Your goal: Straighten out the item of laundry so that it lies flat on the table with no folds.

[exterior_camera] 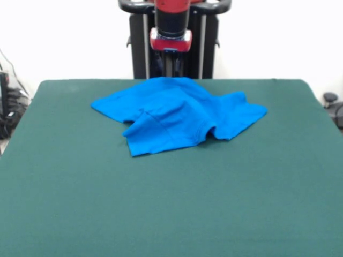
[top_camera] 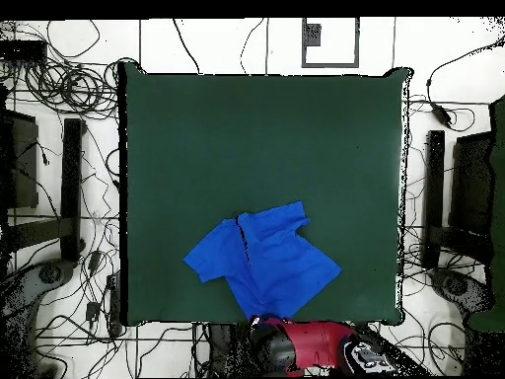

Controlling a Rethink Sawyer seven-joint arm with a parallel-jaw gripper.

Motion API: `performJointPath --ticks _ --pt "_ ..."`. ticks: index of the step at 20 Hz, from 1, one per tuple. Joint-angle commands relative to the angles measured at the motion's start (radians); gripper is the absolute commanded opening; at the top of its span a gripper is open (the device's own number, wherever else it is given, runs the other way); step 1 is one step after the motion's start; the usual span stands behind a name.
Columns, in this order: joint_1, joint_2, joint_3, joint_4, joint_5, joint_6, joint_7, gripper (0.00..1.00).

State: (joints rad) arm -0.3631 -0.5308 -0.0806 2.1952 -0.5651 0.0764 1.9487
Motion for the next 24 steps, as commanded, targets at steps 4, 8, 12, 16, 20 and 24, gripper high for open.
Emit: performJointPath --ticks 4,8,12,16,20,24 --pt "0.006 -0.01 0.145 -0.186 0.094 0.147 0.052 1.0" --pt "0.002 -0.02 0.156 -0.196 0.111 0.19 0.043 1.0" --pt "0.003 -0.029 0.168 -0.213 0.131 0.237 0.038 1.0" --pt "-0.002 -0.049 0.179 -0.221 0.145 0.287 0.021 1.0" --pt "0.0 -0.057 0.185 -0.237 0.151 0.325 0.012 1.0" --pt "0.012 -0.046 0.18 -0.249 0.144 0.319 0.027 1.0"
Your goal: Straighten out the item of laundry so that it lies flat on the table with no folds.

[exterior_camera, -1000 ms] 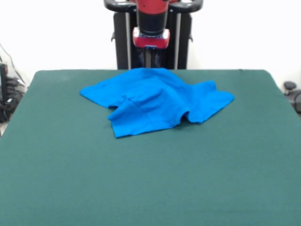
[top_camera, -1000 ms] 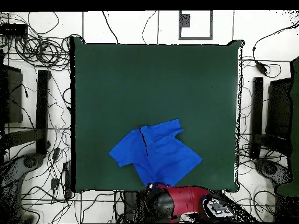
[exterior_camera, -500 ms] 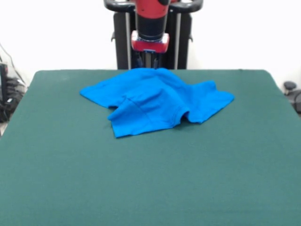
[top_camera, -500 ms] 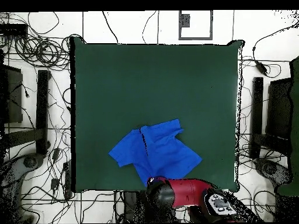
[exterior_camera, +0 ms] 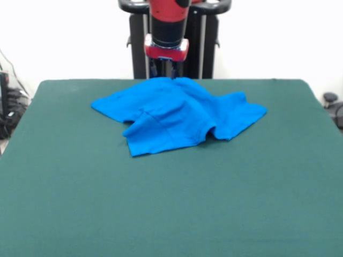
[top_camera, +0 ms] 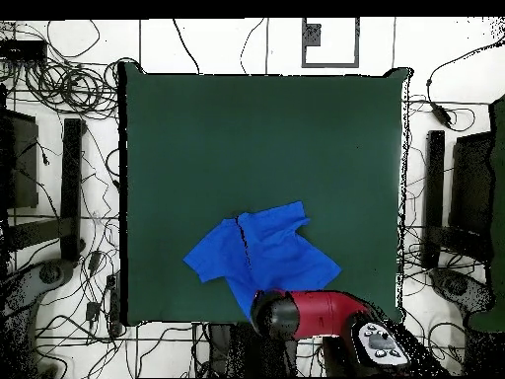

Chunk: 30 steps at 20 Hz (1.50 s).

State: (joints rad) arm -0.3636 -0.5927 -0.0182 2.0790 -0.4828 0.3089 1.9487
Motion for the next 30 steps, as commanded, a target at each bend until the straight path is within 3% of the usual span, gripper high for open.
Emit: performJointPath --ticks 1,16,30 --pt "0.012 0.027 0.118 -0.14 0.059 0.081 0.031 1.0" --pt "0.022 0.063 0.133 -0.218 0.083 0.128 0.039 1.0" --pt "0.038 0.042 0.135 -0.24 0.124 0.199 0.035 1.0"
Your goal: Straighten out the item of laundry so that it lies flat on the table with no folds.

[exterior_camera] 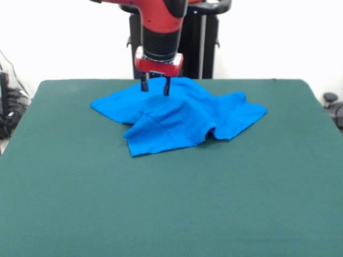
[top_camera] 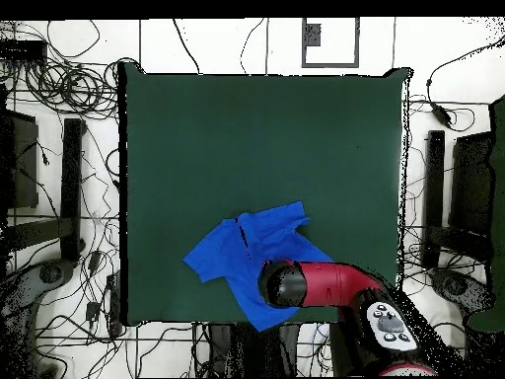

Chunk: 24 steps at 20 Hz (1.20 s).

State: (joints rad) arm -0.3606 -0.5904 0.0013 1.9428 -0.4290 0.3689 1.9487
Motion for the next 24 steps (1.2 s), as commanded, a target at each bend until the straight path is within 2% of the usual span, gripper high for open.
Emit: performJointPath --ticks 1,9,17,24 --pt "0.035 0.041 0.116 -0.107 0.072 0.143 0.035 1.0" --pt "0.029 0.075 0.127 -0.144 0.069 0.13 0.025 1.0" --pt "0.037 0.074 0.132 -0.188 0.081 0.195 0.012 1.0" --pt "0.042 0.078 0.133 -0.193 0.081 0.198 0.026 1.0"
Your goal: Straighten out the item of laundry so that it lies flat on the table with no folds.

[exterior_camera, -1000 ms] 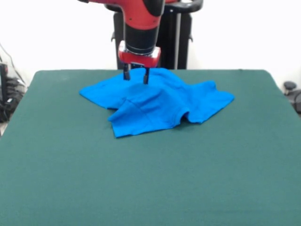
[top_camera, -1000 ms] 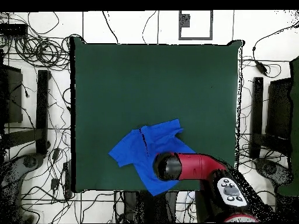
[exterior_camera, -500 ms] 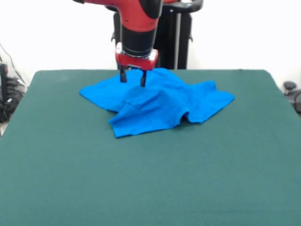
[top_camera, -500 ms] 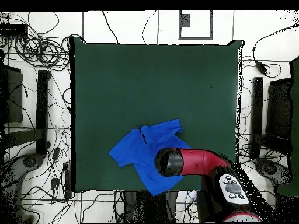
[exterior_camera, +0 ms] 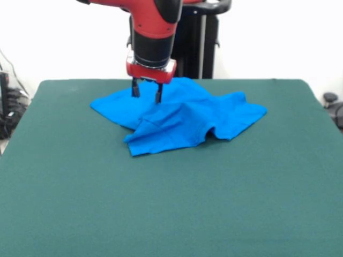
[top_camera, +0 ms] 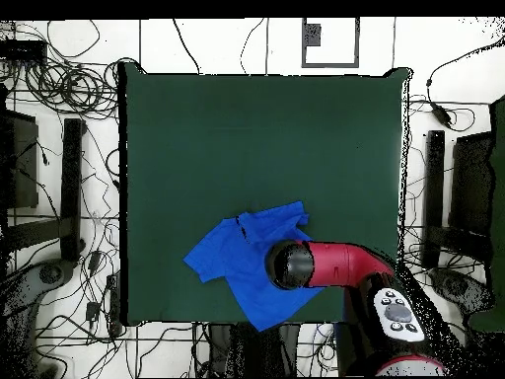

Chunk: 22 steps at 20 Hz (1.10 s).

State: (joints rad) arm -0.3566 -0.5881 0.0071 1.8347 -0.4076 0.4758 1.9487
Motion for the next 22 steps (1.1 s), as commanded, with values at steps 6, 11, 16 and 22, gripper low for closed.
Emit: performJointPath --ticks 6,11,16,22 --pt "0.046 0.062 0.129 -0.089 0.065 0.128 0.028 1.0" --pt "0.042 0.055 0.135 -0.084 0.074 0.147 0.026 1.0" --pt "0.043 0.013 0.141 -0.088 0.1 0.234 0.007 1.0" --pt "0.036 0.023 0.144 -0.109 0.11 0.244 0.0 1.0"
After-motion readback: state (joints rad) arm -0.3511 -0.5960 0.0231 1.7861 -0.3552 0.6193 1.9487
